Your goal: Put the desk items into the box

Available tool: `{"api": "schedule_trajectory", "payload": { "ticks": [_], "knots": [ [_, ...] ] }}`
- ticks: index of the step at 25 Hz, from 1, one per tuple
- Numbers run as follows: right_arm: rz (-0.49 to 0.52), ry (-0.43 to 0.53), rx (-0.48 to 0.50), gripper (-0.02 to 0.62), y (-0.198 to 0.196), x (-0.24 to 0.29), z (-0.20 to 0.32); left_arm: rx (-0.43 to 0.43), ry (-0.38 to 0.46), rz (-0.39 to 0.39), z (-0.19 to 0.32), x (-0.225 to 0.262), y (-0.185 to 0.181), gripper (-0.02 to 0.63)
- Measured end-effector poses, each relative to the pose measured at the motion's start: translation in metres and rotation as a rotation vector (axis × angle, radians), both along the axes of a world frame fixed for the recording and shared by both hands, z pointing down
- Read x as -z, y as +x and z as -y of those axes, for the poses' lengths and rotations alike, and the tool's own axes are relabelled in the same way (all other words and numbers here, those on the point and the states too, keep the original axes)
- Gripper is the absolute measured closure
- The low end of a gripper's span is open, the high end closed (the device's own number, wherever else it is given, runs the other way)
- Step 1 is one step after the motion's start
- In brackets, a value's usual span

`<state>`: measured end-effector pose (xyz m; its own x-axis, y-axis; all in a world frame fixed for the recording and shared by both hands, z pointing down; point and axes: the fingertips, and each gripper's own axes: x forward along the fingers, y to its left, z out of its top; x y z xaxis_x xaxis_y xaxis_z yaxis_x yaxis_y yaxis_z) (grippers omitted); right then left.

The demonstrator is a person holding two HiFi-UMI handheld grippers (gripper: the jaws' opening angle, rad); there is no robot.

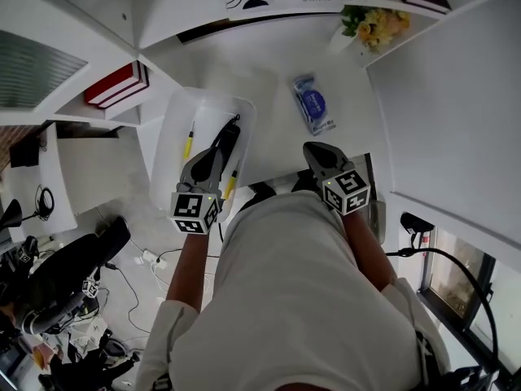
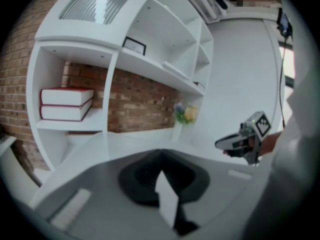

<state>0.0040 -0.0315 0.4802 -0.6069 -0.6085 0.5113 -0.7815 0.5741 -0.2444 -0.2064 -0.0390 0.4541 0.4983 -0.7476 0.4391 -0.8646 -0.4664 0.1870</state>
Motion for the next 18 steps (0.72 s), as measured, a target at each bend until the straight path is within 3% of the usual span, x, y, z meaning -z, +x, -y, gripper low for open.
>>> {"api": "schedule_trajectory", "payload": {
  "ticks": [10,18],
  "knots": [
    [-0.015,0.009,-0.009,0.593,0.0009,0.0054,-0.0015,-0.009,0.025,-0.016,-0.0012,0.0053,0.0034,0.604],
    [-0.018,0.014,-0.021,0.594,-0.0003,0.0058,-0.0036,-0.009,-0.005,-0.056,-0.0075,-0.0004,0.0018,0.603]
  ]
}}
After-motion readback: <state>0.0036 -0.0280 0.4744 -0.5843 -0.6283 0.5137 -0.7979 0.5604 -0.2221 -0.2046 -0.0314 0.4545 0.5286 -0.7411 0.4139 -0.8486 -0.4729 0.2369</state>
